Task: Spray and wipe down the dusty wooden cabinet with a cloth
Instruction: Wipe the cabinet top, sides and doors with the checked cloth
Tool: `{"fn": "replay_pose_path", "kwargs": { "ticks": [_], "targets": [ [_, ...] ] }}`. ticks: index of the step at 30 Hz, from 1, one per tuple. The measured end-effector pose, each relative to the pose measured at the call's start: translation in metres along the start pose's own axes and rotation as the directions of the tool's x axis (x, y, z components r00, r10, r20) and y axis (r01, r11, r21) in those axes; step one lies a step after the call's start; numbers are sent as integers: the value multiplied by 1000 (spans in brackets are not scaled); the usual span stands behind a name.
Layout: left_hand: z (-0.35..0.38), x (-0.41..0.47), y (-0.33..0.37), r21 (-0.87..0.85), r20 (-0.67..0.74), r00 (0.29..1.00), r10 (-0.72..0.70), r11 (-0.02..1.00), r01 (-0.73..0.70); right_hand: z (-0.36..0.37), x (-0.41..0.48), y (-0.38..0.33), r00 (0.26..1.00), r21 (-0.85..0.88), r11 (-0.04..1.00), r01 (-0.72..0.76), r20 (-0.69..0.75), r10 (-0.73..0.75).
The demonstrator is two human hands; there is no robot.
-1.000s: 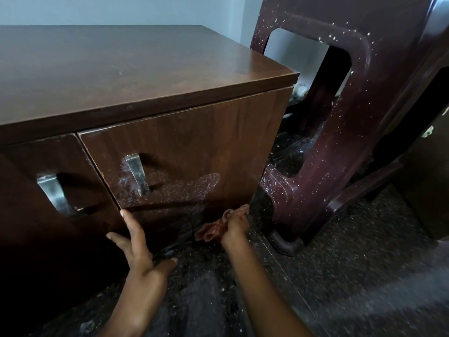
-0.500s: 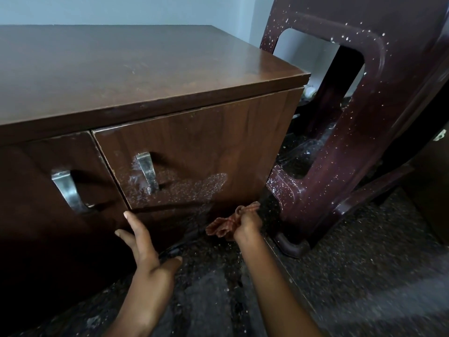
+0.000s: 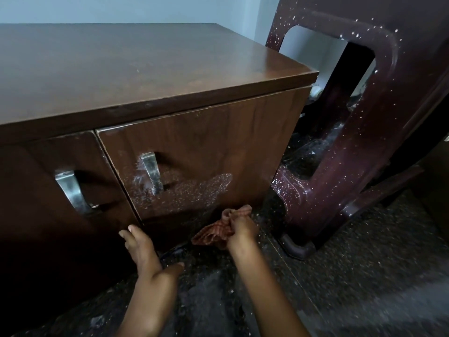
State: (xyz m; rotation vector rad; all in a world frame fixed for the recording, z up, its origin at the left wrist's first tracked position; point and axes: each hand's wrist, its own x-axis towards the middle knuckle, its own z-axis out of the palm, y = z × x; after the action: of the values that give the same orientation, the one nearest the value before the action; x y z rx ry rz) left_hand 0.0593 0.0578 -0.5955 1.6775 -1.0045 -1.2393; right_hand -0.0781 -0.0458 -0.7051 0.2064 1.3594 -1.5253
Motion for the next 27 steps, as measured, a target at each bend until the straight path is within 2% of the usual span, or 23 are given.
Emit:
{"fn": "replay_pose_path", "kwargs": {
  "ticks": [2,4,6,8,11,13,15,17,20,22,24,27],
  "targets": [
    [-13,3,2,-47,-2,998,65,997,-65,10,-14,-3,981,18,981,194,26,-194],
    [-18,3,4,-30,-37,997,71,997,-72,21,-17,-10,909,-12,909,417,2,-417],
    [-14,0,6,-33,-21,1000,22,999,-23,23,-9,-14,881,-40,883,468,-56,-470],
    [-14,-9,6,-43,63,997,-48,998,51,15,-5,-10,932,13,934,357,-74,-356],
    [-20,-12,5,-39,64,996,-61,997,63,1,-6,15,992,-1,992,126,-16,-126],
    [-25,-12,6,-59,54,994,-93,994,96,-3,-20,36,997,-51,997,65,38,-63],
    [-31,-10,2,-82,51,994,-95,992,99,3,-41,42,992,-26,994,104,79,-101],
    [-34,-10,3,-123,55,996,-63,990,70,13,-56,29,975,33,980,197,100,-200],
    [-38,-15,14,-215,88,994,-63,973,81,22,-51,5,948,84,947,311,46,-316],
    [-43,-18,15,-249,105,992,-72,964,96,16,-42,1,961,30,960,278,-15,-278],
    [-50,-14,10,-240,112,991,-78,965,103,8,-36,13,981,-49,982,184,-60,-187],
    [-57,-10,6,-234,119,991,-63,968,90,2,-41,49,996,-85,994,74,-46,-78]
  ]
}}
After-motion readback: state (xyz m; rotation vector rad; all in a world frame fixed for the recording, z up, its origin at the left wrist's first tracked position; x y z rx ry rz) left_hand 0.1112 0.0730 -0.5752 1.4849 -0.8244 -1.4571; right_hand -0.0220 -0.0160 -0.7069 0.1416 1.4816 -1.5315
